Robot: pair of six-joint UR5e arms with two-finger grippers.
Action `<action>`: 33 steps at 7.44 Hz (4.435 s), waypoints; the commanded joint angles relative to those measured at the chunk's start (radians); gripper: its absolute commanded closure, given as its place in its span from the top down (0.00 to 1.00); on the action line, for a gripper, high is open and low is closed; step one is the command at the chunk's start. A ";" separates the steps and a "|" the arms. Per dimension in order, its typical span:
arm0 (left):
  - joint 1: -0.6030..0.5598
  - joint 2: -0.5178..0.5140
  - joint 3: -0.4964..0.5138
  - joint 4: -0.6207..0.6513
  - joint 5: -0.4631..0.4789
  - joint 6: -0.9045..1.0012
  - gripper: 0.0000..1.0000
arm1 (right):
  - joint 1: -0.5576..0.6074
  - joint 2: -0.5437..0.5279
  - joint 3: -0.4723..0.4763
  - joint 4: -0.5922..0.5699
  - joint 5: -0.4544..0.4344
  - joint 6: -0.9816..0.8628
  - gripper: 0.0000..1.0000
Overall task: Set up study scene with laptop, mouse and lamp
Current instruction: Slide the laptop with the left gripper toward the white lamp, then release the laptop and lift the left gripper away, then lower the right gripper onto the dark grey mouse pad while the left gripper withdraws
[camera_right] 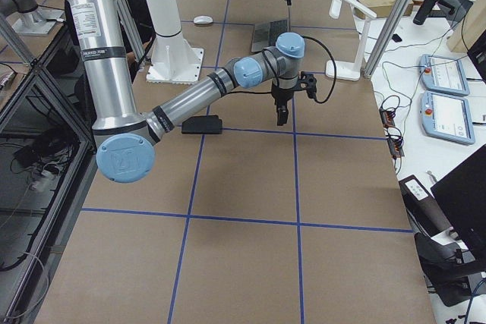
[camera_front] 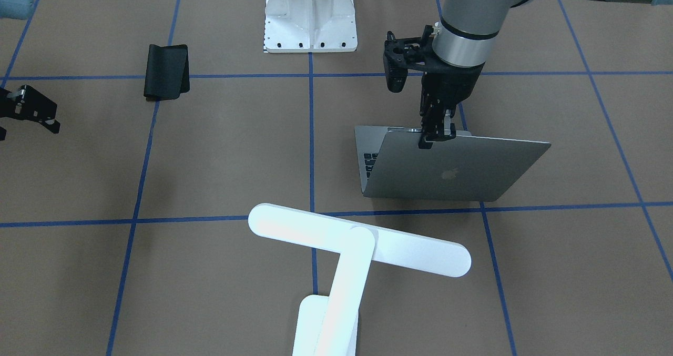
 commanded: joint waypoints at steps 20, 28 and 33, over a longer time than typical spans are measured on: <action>0.054 0.041 0.044 -0.132 0.084 -0.058 1.00 | 0.006 0.022 -0.021 0.000 -0.012 -0.008 1.00; 0.124 0.773 -0.377 -0.311 -0.217 -1.570 1.00 | -0.489 -0.004 0.189 0.083 -0.131 0.343 1.00; 0.275 0.803 -0.331 -0.327 -0.201 -1.924 1.00 | -0.587 -0.211 0.253 0.110 -0.040 0.308 0.99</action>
